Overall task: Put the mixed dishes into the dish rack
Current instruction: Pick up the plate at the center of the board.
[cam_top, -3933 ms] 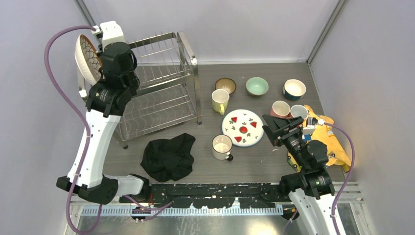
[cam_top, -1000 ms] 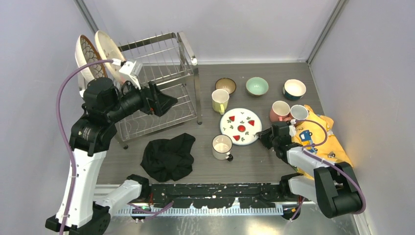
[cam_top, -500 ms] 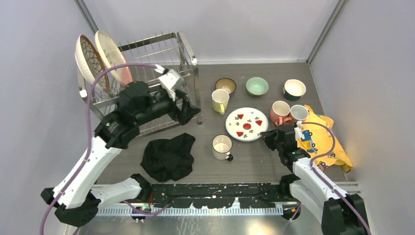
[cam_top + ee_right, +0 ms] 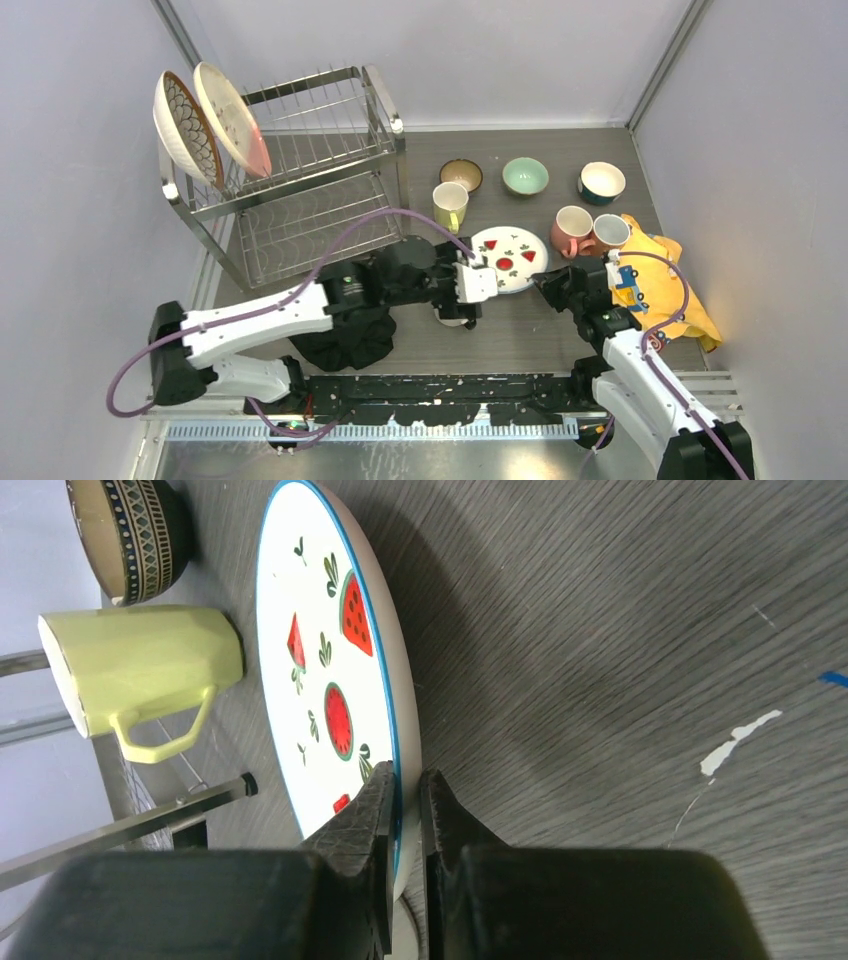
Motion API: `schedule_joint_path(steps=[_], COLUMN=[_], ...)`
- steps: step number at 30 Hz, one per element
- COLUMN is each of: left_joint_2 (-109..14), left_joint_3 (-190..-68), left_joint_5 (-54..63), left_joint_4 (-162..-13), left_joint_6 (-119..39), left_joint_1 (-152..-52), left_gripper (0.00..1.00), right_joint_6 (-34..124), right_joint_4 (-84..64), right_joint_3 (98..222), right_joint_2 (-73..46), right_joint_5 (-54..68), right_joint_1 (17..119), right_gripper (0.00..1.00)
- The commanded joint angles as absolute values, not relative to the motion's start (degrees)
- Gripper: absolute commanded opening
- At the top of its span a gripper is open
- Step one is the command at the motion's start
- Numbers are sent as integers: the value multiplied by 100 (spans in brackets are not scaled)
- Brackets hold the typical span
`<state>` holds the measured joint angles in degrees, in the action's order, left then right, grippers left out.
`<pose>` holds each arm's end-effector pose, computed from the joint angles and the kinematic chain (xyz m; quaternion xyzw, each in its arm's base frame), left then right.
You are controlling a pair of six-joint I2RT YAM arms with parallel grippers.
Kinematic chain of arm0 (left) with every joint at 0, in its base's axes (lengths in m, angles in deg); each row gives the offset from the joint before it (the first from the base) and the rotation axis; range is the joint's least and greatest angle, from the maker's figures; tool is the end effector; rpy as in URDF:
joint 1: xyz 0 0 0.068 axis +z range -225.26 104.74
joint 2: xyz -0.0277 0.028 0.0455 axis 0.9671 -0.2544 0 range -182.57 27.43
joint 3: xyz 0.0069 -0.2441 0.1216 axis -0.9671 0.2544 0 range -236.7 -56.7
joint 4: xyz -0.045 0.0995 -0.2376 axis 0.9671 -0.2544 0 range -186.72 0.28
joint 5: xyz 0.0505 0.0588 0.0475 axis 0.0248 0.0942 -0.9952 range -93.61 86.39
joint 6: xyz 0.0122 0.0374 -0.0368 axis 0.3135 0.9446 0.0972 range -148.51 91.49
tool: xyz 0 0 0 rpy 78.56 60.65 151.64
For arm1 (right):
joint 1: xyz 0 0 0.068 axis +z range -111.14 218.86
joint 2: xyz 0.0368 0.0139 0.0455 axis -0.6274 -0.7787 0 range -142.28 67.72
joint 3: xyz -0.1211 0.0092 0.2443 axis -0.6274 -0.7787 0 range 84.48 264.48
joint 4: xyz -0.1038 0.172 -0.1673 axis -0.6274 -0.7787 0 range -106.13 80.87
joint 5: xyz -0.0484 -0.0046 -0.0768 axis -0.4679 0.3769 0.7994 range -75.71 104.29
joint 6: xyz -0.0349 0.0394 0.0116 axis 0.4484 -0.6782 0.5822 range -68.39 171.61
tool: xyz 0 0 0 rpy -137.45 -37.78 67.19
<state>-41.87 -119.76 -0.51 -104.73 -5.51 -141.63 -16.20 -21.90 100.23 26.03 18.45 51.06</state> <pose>0.1101 -0.2563 0.3538 0.5910 0.5759 -0.2292 0.5162 0.1518 0.0301 0.1674 0.4341 0.7895 0.2530 0.3524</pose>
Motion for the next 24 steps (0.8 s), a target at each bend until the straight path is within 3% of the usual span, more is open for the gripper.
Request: schedule_joint_path(steps=[1, 11, 24], left_joint_2=[-4825, -6116, -7191], left_joint_3=[-11974, -12269, -12487], left_joint_5=[-284, -312, -607], left_joint_4=[-9288, -8574, -8126], left_joint_6=[331, 276, -222], left_joint_1=[-14420, -14445, -14389], left_gripper=[77, 66, 65], right_joint_6=[-1896, -2044, -2113], right_joint_4=[-1839, -2200, -2350], right_joint_3=[10550, 10761, 10920], right_joint_2=[2931, 3382, 3588], right_joint_5=[1600, 1731, 1729], right_joint_1=[5100, 5104, 5109], right_gripper=[1, 1, 1])
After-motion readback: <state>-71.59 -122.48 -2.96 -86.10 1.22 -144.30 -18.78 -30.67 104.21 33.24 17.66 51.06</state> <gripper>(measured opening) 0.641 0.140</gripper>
